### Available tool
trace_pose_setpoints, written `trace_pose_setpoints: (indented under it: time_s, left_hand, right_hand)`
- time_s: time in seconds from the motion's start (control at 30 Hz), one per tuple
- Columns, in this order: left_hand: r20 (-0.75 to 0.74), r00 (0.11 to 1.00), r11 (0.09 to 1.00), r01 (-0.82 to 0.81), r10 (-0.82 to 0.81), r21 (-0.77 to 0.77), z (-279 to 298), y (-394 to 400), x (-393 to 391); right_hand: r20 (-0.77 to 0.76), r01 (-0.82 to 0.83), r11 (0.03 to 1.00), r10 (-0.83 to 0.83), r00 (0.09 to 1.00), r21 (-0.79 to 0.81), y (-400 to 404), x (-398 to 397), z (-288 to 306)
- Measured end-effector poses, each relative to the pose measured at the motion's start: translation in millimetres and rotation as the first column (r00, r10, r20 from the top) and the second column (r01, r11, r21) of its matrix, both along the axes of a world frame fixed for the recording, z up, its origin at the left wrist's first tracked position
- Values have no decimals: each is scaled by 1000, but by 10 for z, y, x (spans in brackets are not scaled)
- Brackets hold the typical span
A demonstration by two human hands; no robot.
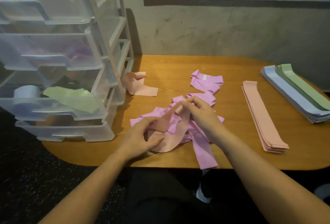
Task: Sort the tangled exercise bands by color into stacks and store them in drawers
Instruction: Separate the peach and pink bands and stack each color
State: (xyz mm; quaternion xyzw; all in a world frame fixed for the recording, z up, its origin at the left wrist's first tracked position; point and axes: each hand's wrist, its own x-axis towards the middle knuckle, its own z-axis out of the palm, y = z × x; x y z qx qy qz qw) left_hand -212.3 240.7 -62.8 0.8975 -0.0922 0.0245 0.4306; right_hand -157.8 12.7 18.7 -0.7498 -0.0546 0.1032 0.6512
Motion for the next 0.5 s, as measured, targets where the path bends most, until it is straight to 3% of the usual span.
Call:
trace_pose_setpoints:
  time_s: [0.1, 0.17, 0.33, 0.5]
  left_hand:
    - [7, 999, 998, -31, 31, -54, 37, -49, 10]
    - [0, 997, 992, -73, 74, -104, 51, -82, 41]
    - [-10, 997, 997, -81, 81, 10, 103, -150, 192]
    - [3, 999, 994, -37, 37, 103, 232, -183, 312]
  right_hand:
    - [-144, 39, 967, -2, 990, 252, -34, -4, 141]
    - [-210, 87, 950, -24, 977, 299, -53, -25, 224]
    - [-189, 81, 990, -58, 980, 112, -220, -37, 302]
    - [-122, 31, 995, -18, 992, 98, -421, -95, 382]
